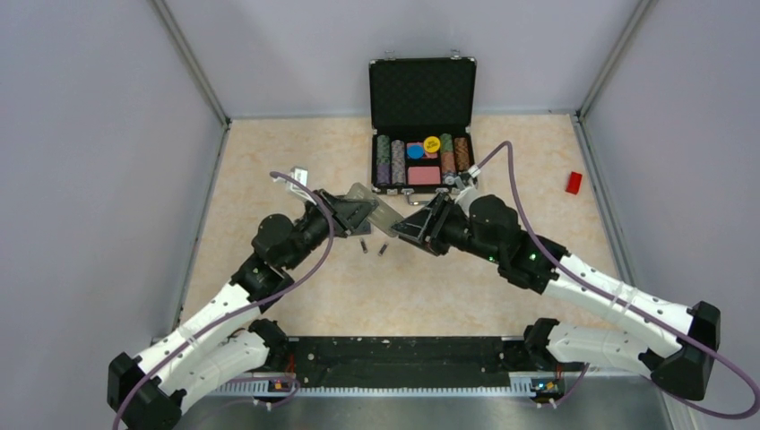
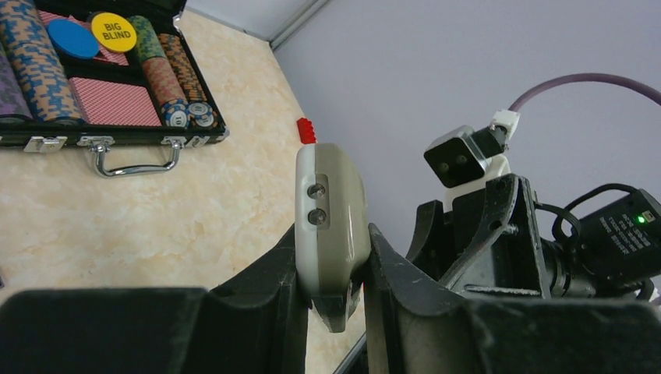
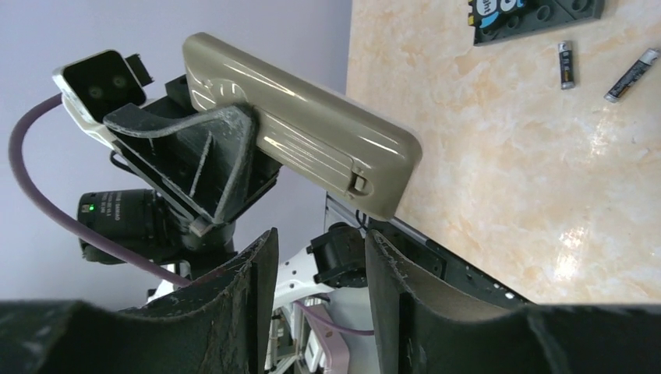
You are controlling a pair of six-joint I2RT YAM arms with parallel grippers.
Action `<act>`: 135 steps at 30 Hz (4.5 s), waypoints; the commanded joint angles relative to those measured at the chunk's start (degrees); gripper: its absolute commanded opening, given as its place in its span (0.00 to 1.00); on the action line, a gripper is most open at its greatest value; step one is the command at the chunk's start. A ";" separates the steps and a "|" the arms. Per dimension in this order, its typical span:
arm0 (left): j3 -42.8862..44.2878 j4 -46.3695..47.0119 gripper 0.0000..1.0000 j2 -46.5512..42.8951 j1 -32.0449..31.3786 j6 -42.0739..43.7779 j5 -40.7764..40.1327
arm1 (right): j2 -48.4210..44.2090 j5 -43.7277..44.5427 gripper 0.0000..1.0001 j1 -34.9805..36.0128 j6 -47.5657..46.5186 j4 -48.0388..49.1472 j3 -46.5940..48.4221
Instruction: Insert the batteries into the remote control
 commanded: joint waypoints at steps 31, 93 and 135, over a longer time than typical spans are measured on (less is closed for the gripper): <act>1.61 6.22 0.00 -3.05 0.14 12.07 17.95 | -9.27 -2.48 0.65 -0.21 -3.51 1.43 -1.92; 8.31 2.61 0.00 -3.98 0.31 1.06 12.32 | -8.64 -8.80 0.85 -0.37 -18.09 2.72 2.89; 2.52 4.91 0.00 -6.08 0.26 2.50 -0.22 | -1.64 -2.43 0.31 0.69 0.15 9.08 1.34</act>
